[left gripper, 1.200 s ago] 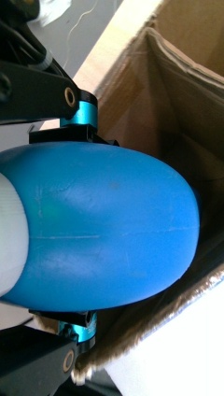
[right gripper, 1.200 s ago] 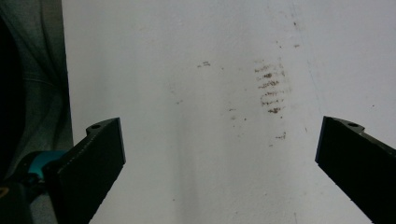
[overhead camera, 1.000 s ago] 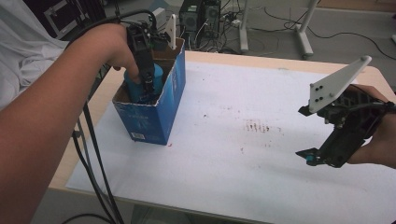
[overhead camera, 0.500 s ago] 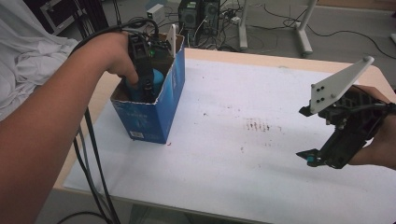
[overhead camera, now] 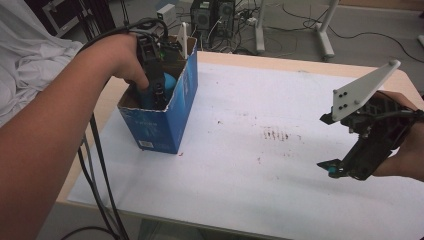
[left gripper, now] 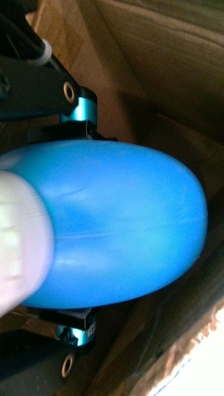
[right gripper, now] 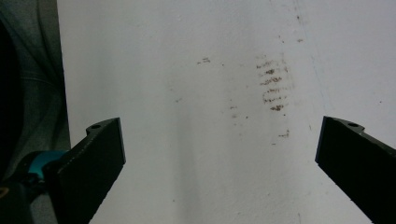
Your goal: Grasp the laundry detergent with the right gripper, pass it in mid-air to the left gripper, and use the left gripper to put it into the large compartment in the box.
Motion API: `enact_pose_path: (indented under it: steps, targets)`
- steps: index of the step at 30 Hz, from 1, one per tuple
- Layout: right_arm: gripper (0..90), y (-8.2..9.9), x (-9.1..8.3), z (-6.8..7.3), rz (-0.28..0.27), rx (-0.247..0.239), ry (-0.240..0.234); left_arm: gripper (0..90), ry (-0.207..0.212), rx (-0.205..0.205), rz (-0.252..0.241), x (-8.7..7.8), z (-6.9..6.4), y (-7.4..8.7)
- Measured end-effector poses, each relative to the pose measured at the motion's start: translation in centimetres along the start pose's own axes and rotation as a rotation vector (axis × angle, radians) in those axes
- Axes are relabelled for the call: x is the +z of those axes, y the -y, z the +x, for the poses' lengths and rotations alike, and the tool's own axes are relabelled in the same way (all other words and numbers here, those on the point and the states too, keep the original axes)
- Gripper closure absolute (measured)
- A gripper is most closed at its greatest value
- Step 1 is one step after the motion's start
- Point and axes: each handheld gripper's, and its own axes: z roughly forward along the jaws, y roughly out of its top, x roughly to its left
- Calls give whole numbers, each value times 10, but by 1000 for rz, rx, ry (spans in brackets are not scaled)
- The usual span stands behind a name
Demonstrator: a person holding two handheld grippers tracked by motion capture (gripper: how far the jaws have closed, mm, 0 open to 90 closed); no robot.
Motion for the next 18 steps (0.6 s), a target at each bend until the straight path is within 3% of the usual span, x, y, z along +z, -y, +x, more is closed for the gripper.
enact_pose_path:
  steps: [18]
  targets:
    - [6,-1,0,0,-9,-5,-3,270,-1,-11,-4,-21,-2,2]
